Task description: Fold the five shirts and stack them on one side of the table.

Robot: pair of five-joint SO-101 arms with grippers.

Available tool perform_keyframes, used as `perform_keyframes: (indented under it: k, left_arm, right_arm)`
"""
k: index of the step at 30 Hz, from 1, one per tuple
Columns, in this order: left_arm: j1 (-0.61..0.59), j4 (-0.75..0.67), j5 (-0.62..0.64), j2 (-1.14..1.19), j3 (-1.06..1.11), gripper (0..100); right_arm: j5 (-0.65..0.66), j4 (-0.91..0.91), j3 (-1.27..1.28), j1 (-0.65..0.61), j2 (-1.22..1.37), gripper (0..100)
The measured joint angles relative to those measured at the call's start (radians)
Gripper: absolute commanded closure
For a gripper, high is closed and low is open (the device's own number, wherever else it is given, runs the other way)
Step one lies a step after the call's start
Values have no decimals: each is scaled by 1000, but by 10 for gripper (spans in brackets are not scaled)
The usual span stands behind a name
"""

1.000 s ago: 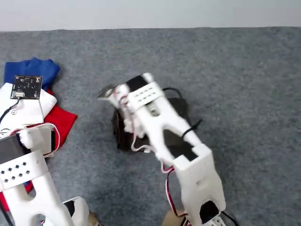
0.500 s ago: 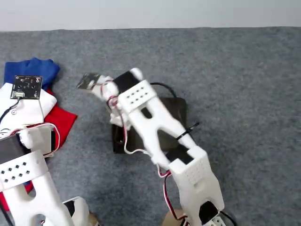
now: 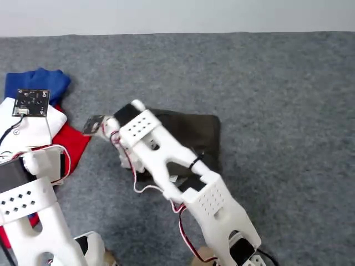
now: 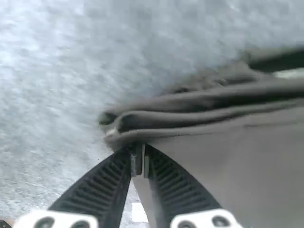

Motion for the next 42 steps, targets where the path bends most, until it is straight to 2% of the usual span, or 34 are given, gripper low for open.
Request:
perform_keyframes:
  k: [8, 14, 19, 27, 30, 33, 36, 42]
  left_arm:
    - [0, 0, 0, 0, 0, 996]
    - [0, 0, 0, 0, 0, 996]
    - [0, 0, 0, 0, 0, 996]
    - [0, 0, 0, 0, 0, 996]
    - [-6, 0, 0, 0, 0, 996]
    - [-55, 0, 0, 0, 0, 996]
    - [-127, 0, 0, 0, 0, 996]
    - [-219, 0, 0, 0, 0, 996]
  right_arm:
    - [-6, 0, 0, -12, -25, 988]
    - [-40, 0, 35, 25, -209, 988]
    - [-51, 0, 212, 43, -388, 988]
    - [-127, 0, 529, 252, -658, 988]
    - [-210, 0, 563, 353, -715, 988]
    - [-321, 0, 565, 456, -747, 988]
    - [-377, 0, 565, 545, -750, 988]
    - [-405, 0, 565, 585, -746, 988]
